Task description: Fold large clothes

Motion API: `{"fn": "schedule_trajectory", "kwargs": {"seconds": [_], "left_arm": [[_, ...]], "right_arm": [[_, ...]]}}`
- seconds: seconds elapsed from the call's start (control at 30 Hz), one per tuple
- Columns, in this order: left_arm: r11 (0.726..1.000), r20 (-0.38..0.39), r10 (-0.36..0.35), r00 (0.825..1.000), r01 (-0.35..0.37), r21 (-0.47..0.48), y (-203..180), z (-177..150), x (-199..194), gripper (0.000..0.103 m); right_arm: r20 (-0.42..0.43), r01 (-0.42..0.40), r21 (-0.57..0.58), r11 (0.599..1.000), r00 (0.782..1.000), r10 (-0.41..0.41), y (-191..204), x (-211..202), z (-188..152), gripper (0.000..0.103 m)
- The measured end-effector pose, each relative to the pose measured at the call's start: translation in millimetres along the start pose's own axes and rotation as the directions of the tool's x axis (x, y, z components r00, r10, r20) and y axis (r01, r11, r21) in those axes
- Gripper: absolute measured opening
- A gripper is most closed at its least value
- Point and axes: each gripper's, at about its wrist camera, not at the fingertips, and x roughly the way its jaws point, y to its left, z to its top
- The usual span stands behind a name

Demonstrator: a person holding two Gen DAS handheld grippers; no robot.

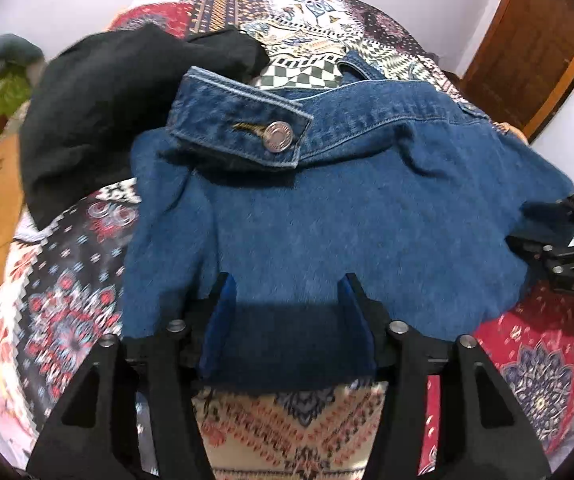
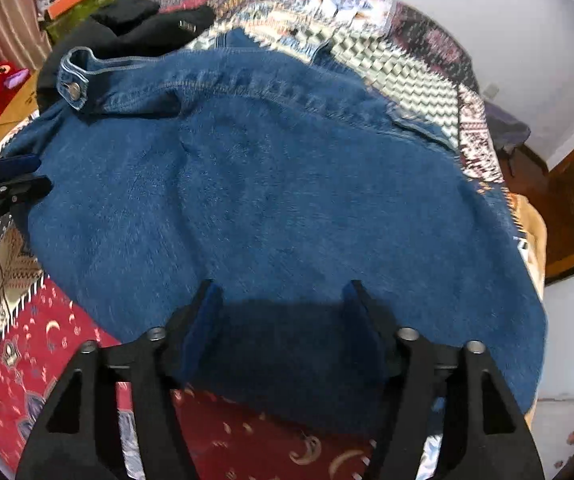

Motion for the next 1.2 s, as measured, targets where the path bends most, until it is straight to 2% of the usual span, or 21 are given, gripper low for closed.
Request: {"fn": "schedule_trajectory", "kwargs": {"seconds": [0.03, 0.17, 0.3, 0.4, 0.5, 0.53, 0.6, 0.7, 0.8, 0.87, 0.9, 0.97, 1.07, 1.1, 1.13, 1.2], "left_arm": [[1.000, 0.011, 0.003, 1.000, -0.003, -0.004, 0, -3, -2, 0.059], [0.999, 0.037, 0.009, 0.999, -0.007, -0.050, 3, -14, -12, 0.062], [0.996, 0.035, 0.022, 0.999, -0.018, -0.092, 7, -20, -22, 0.066], [0.988, 0.034, 0.001, 0.999, 0.004, -0.154, 14, -27, -29, 0.067], [0.963, 0.024, -0.051, 0.998, 0.055, -0.263, 27, -36, -34, 0.080], [0.941, 0.025, -0.083, 0.996, 0.087, -0.327, 34, -42, -34, 0.084], [0.900, 0.032, -0.112, 0.993, 0.115, -0.420, 45, -51, -31, 0.085], [0.842, 0.014, -0.197, 0.980, 0.176, -0.509, 56, -59, -19, 0.085], [0.736, 0.045, -0.310, 0.950, 0.269, -0.621, 69, -65, -7, 0.085], [0.678, 0.084, -0.353, 0.932, 0.316, -0.664, 74, -62, -2, 0.085], [0.643, 0.110, -0.387, 0.915, 0.354, -0.680, 76, -59, 2, 0.085], [0.595, 0.135, -0.431, 0.892, 0.394, -0.701, 78, -52, 12, 0.085], [0.521, 0.173, -0.431, 0.886, 0.400, -0.754, 82, -46, 29, 0.085], [0.501, 0.184, -0.424, 0.887, 0.399, -0.768, 83, -45, 32, 0.085], [0.462, 0.198, -0.408, 0.891, 0.389, -0.797, 85, -44, 37, 0.085], [0.428, 0.208, -0.382, 0.900, 0.372, -0.824, 84, -42, 39, 0.085]], "right_arm": [[0.008, 0.008, 0.013, 1.000, 1.000, -0.009, -4, -4, -4, 0.078], [0.027, -0.007, 0.044, 0.999, 1.000, 0.006, -13, -17, -13, 0.078], [0.045, 0.051, -0.003, 0.999, 0.998, -0.051, -7, -29, -24, 0.078], [0.066, 0.120, -0.040, 0.992, 0.991, -0.117, 1, -35, -34, 0.078], [0.080, 0.149, -0.067, 0.987, 0.986, -0.143, 6, -39, -42, 0.078], [0.083, 0.147, -0.070, 0.987, 0.987, -0.141, 6, -41, -44, 0.078], [0.087, 0.129, -0.066, 0.989, 0.989, -0.124, 6, -43, -48, 0.078], [0.090, 0.105, -0.042, 0.994, 0.991, -0.101, 4, -45, -51, 0.078], [0.092, 0.071, -0.008, 0.997, 0.993, -0.070, 1, -47, -53, 0.078], [0.085, 0.038, 0.021, 0.999, 0.996, -0.040, -3, -48, -54, 0.078], [0.083, 0.027, 0.033, 0.999, 0.996, -0.029, -4, -48, -55, 0.078], [0.080, 0.008, 0.061, 0.998, 0.997, -0.013, -9, -49, -57, 0.078], [0.076, -0.003, 0.098, 0.995, 0.997, -0.005, -16, -50, -60, 0.078], [0.075, -0.007, 0.112, 0.994, 0.997, -0.001, -18, -49, -61, 0.078], [0.071, -0.021, 0.132, 0.991, 0.997, 0.012, -22, -49, -62, 0.078], [0.057, -0.048, 0.176, 0.983, 0.998, 0.038, -28, -45, -63, 0.078]]}}
